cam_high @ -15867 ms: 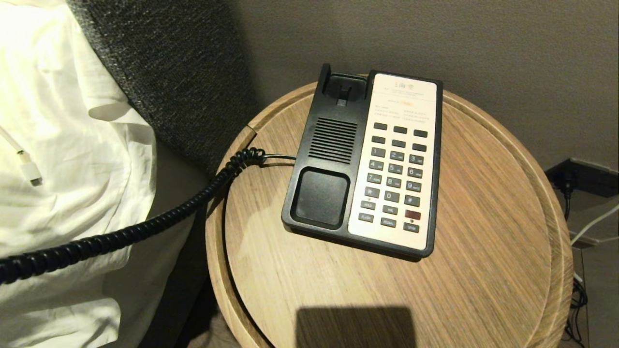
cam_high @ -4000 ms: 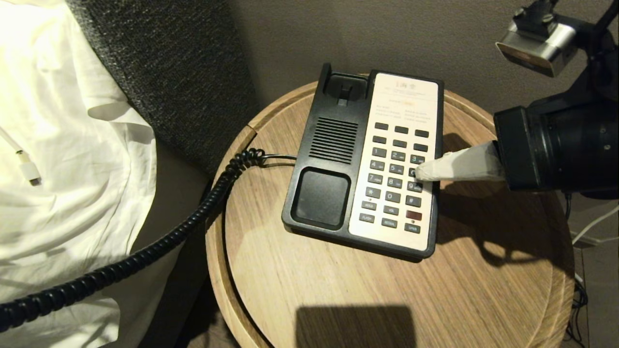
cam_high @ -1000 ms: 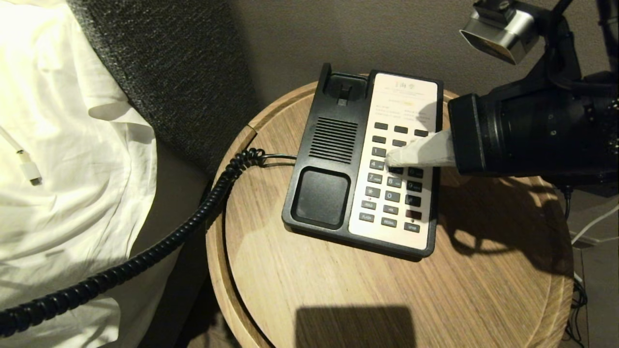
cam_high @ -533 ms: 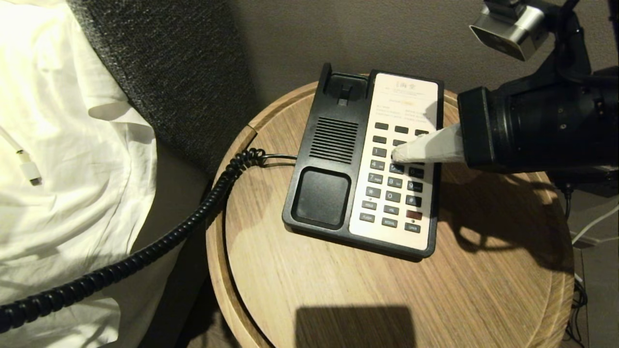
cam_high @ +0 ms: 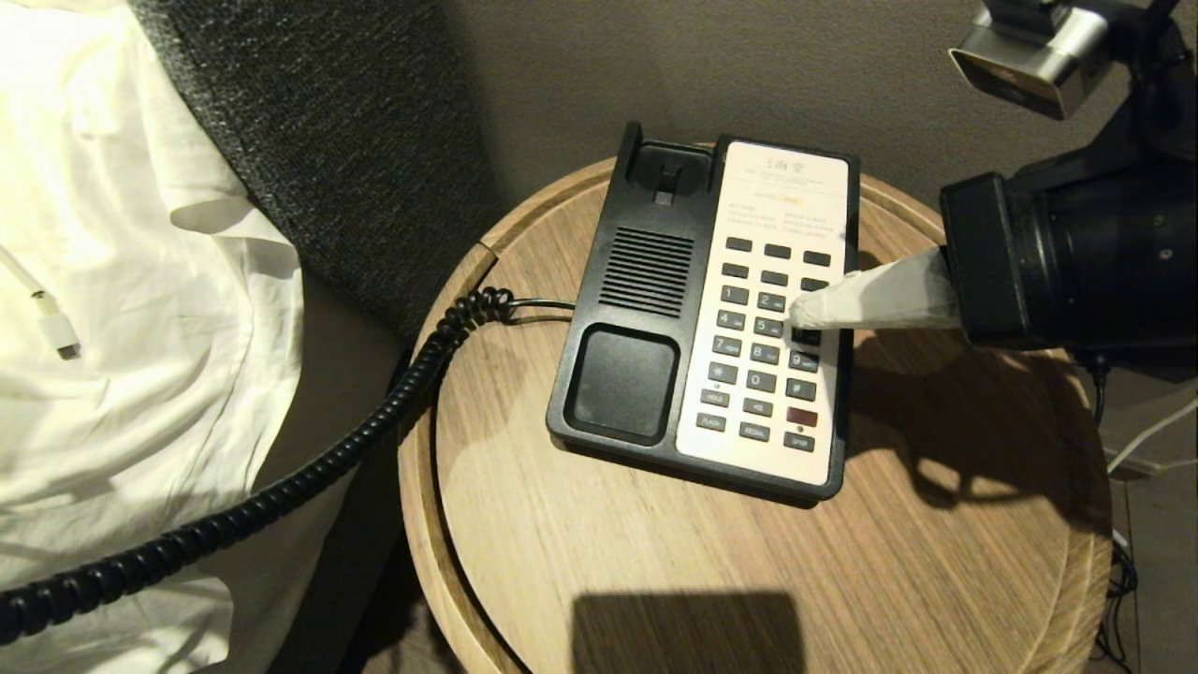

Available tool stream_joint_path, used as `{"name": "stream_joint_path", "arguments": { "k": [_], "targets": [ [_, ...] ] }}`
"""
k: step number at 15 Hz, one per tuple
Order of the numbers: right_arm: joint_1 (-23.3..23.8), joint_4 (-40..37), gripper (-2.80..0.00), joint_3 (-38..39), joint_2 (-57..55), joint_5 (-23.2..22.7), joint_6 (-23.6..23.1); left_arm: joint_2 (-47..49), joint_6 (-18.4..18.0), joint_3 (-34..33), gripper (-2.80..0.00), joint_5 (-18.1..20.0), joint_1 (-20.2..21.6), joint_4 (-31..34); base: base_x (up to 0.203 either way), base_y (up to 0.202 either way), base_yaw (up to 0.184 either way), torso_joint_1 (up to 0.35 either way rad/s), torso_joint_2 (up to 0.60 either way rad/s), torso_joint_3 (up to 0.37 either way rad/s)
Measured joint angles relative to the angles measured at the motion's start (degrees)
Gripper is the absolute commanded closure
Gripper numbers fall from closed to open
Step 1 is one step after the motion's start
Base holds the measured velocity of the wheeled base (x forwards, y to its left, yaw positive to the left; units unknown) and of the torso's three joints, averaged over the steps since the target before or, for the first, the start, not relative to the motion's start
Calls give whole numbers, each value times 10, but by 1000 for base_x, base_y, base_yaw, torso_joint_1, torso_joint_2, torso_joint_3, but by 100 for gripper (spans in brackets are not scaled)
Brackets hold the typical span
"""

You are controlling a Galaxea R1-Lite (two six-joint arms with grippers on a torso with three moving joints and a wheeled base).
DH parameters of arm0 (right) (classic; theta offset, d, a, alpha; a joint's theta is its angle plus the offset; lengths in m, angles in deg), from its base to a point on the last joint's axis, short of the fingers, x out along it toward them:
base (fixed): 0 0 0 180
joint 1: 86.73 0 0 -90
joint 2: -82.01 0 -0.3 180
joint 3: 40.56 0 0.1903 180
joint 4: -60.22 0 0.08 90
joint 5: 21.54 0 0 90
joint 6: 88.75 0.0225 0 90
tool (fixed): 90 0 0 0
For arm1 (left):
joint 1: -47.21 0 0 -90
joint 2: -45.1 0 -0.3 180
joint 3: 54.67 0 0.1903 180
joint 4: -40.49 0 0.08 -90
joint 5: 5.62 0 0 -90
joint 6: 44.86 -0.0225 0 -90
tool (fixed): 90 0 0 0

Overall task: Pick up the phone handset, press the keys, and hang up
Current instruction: Dial the number

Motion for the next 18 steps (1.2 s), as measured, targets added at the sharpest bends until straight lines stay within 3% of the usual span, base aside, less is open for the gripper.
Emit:
{"name": "stream_joint_path", "arguments": {
  "k": [18],
  "targets": [
    [-20,-6,0,5,-19,2,7,0,0,-2,0,0,0,1,0,0,0,0,0,0]
  ]
}}
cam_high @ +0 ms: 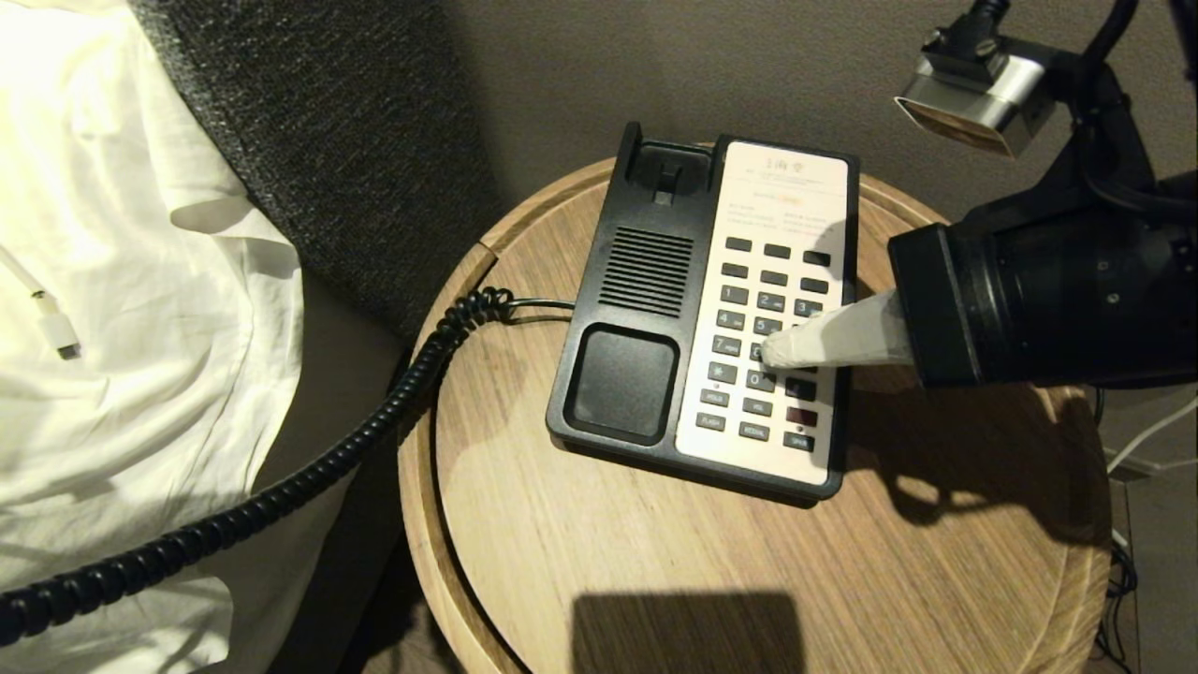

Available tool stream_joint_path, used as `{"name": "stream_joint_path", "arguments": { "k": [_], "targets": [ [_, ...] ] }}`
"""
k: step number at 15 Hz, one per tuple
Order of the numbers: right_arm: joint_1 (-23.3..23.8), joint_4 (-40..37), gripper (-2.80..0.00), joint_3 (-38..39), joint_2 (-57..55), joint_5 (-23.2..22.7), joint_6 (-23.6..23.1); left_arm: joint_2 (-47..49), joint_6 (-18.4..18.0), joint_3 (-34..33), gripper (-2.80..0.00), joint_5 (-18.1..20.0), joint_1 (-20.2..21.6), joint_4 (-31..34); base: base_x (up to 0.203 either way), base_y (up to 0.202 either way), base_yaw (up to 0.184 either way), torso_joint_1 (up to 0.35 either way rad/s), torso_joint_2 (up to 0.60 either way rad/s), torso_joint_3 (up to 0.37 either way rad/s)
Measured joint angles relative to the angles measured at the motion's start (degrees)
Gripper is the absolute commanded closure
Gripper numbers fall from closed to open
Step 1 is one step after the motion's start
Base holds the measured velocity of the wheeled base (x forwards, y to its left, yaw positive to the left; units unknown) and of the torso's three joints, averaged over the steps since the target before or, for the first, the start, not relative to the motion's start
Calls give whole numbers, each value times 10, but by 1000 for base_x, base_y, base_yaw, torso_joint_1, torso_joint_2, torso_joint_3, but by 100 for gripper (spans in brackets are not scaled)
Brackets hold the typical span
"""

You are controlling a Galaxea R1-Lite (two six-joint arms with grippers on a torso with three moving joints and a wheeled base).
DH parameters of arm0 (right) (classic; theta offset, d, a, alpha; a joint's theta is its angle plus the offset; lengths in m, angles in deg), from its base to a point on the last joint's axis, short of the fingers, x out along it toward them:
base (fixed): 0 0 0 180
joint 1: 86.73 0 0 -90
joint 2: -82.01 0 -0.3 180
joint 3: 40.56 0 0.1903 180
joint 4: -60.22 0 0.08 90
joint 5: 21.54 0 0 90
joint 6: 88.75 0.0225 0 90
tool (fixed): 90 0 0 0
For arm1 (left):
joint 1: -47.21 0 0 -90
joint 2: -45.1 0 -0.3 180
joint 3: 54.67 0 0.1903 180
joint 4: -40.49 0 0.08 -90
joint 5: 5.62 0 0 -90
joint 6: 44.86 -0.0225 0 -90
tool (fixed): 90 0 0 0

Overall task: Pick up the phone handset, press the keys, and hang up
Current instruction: Dial the number

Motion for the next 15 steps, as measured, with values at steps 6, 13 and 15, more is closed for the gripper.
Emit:
{"name": "stream_joint_path", "arguments": {
  "k": [6,13,15],
  "targets": [
    [1,2,0,0,-2,2,-12,0,0,0,0,0,0,0,0,0,0,0,0,0],
    [0,-1,0,-7,4,3,-8,-2,0,-9,0,0,0,-1,0,0,0,0,0,0],
    [-1,-5,0,-11,13,0,-7,-4,0,-16,0,0,0,-1,0,0,0,0,0,0]
  ]
}}
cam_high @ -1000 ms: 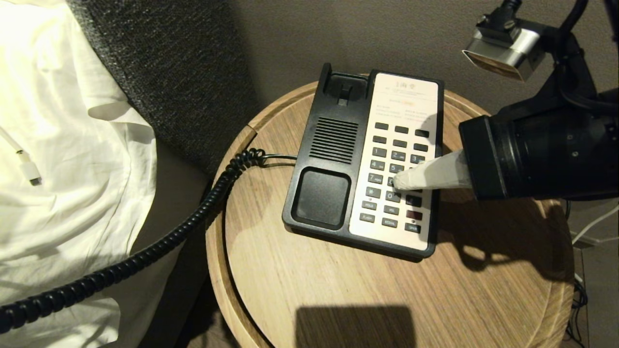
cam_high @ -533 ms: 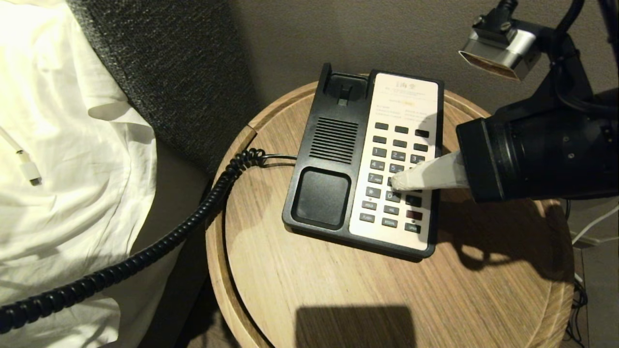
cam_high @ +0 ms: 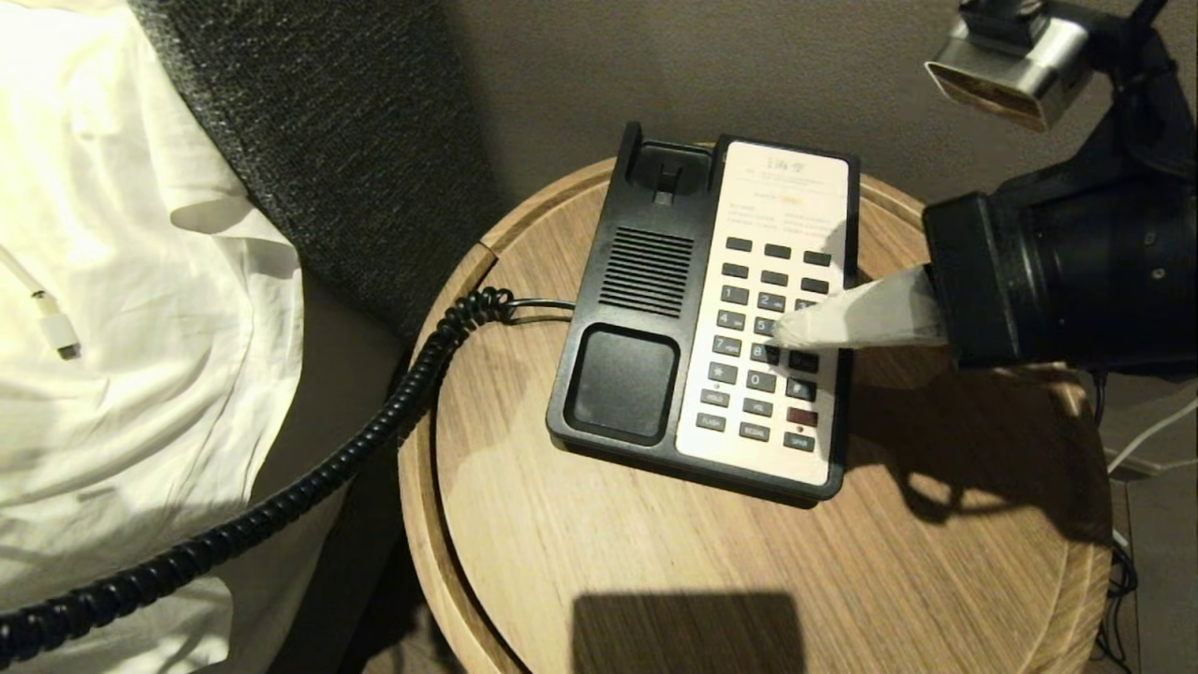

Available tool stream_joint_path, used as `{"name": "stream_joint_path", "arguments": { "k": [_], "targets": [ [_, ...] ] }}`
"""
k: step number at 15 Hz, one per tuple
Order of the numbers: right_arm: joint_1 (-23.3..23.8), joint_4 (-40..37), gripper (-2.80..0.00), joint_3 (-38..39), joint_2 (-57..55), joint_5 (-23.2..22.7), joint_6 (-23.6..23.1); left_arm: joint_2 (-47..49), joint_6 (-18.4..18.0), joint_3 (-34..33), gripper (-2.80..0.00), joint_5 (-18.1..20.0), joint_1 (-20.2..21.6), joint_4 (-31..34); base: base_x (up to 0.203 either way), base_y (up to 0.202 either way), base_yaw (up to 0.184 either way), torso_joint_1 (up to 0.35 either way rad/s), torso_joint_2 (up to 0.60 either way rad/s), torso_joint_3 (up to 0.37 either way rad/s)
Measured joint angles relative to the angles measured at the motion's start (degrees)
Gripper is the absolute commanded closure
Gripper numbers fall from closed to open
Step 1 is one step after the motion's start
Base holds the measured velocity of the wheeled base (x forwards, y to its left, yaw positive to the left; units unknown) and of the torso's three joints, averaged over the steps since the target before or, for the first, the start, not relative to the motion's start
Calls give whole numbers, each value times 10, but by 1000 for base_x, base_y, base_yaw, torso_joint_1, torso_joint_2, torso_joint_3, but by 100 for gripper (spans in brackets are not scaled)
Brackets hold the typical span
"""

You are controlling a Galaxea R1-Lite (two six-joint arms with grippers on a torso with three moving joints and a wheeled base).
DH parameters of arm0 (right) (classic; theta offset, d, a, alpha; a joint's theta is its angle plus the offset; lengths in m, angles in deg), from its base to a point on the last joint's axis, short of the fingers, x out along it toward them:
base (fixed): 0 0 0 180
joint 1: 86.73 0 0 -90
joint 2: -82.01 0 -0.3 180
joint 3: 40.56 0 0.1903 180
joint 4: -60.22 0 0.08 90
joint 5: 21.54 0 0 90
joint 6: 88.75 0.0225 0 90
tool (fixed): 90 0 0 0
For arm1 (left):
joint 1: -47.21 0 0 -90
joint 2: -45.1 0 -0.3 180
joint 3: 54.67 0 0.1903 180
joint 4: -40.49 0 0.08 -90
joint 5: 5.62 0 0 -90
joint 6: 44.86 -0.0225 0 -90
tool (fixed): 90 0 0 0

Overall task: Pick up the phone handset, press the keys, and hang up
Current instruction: Dial the number

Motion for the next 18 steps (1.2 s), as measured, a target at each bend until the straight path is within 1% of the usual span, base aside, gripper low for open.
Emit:
{"name": "stream_joint_path", "arguments": {
  "k": [2,7,12,18],
  "targets": [
    [-5,-18,0,2,12,-1,11,-2,0,-3,0,0,0,0,0,0,0,0,0,0],
    [-13,-56,0,10,28,-1,13,-5,-1,-6,0,0,0,0,0,0,0,0,0,0],
    [-29,-59,0,23,30,-3,18,-8,0,-5,0,0,0,0,0,0,0,0,0,0],
    [-31,-56,0,32,19,0,18,-9,-1,-5,0,0,0,0,0,0,0,0,0,0]
  ]
}}
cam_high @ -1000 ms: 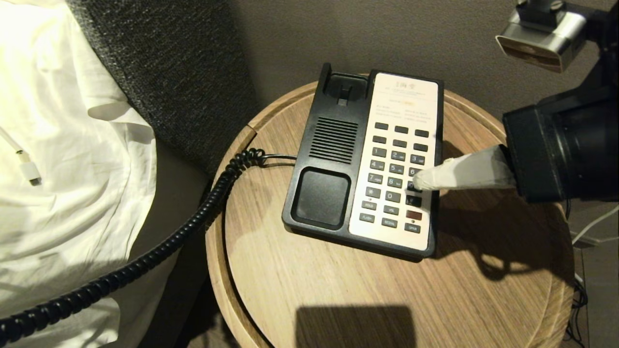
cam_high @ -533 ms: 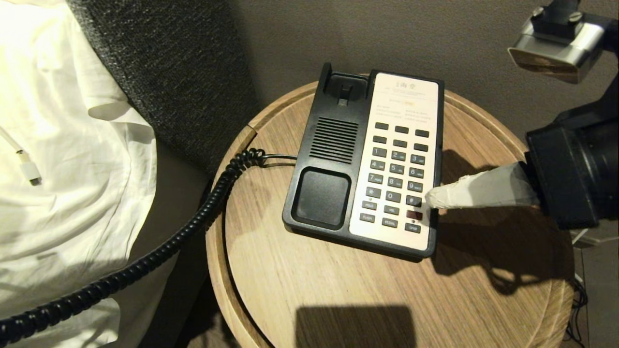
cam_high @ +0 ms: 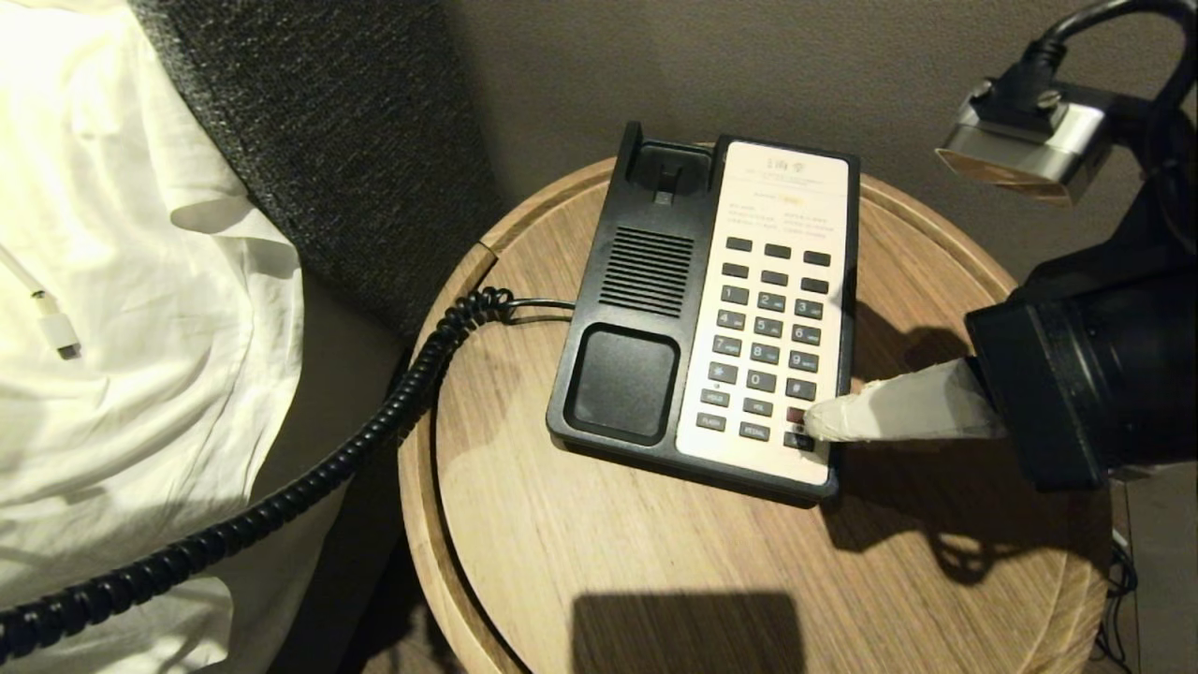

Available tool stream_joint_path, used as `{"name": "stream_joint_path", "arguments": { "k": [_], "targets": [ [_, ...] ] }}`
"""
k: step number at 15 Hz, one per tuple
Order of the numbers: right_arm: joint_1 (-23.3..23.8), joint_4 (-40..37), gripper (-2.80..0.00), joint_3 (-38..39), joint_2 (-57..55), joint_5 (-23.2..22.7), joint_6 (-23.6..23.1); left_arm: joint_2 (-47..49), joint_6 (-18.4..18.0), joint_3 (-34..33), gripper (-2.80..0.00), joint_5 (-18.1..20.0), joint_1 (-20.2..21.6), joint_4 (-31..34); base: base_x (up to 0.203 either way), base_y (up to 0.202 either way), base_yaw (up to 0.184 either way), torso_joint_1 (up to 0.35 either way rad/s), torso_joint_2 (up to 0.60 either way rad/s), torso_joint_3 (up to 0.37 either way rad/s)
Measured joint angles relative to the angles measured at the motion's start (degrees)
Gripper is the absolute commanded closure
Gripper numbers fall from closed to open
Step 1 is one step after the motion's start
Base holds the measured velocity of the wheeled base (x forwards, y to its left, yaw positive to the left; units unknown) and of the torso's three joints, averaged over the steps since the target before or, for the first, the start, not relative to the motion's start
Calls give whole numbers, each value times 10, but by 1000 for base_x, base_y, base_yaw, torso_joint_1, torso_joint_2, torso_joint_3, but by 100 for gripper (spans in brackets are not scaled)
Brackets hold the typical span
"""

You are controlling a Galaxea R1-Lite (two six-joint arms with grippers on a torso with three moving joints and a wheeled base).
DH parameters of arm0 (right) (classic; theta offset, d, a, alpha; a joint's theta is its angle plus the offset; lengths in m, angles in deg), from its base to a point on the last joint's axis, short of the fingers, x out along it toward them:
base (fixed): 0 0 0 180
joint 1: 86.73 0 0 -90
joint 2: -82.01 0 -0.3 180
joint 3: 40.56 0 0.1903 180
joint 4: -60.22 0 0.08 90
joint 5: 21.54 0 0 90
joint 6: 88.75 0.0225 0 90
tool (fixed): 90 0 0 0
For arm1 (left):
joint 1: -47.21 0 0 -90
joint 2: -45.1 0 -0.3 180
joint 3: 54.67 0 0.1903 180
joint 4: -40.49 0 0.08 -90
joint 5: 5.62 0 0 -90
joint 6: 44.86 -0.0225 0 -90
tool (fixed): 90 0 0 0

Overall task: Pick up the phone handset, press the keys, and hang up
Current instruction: Dial the number

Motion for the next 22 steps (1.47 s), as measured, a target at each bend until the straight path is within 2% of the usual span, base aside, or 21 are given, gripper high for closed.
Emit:
{"name": "stream_joint_path", "arguments": {
  "k": [22],
  "targets": [
    [2,8,0,9,-18,4,-5,-1,1,-8,0,0,0,-1,0,0,0,0,0,0]
  ]
}}
